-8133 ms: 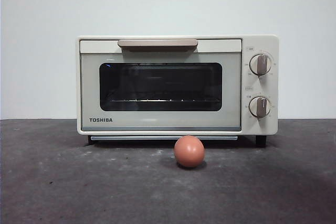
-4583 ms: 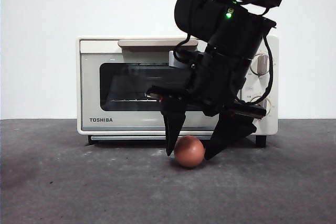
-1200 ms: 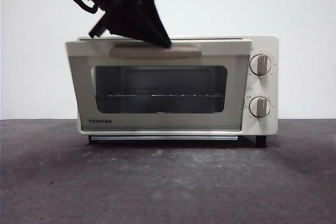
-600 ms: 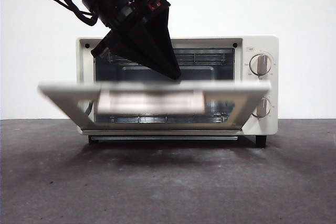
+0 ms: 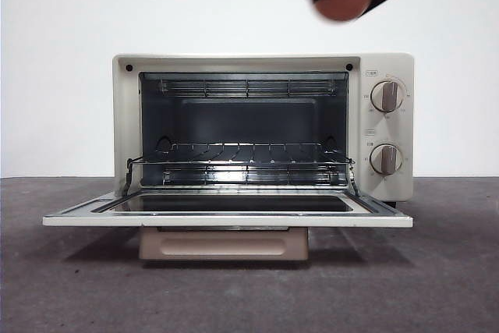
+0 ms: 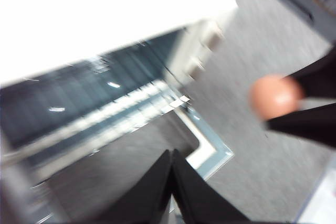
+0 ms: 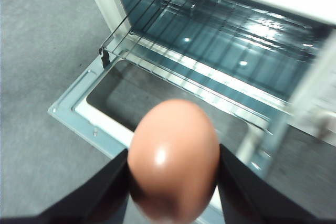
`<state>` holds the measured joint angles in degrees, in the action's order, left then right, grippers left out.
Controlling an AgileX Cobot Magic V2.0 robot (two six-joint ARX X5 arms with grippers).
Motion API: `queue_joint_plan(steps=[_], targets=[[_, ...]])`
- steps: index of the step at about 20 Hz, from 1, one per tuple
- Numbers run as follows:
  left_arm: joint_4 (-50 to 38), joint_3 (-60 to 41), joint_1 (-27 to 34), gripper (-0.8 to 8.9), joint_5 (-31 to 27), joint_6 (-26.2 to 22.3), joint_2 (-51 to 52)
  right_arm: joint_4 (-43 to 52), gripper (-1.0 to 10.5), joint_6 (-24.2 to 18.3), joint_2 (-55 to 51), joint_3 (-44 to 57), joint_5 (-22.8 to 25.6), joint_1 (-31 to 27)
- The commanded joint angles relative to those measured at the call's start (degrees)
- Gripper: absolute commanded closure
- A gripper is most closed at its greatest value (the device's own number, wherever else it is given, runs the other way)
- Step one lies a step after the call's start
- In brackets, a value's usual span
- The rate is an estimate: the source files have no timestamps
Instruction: Eggoven
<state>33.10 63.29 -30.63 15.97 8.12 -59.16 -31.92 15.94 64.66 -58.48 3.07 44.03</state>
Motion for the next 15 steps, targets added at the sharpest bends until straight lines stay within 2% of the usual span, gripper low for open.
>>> queue_joint_plan(steps=[1,8,15], targets=[[3.58,-1.77,3.50,8.06,-0.20,-1.97,4.17,4.22,9.4,1.05,5.33,-0.83,-1.44,-0.68],[8.04,-10.95,11.39,8.07,-0.09,-2.40,16.41,15.15,9.4,1.53,17.27,-0.83,-1.64,-3.54],[12.83,-12.79,12.63,8.07,-0.09,-2.73,22.67,25.70,9.4,1.64,25.42,-0.83,-2.21,-6.73]])
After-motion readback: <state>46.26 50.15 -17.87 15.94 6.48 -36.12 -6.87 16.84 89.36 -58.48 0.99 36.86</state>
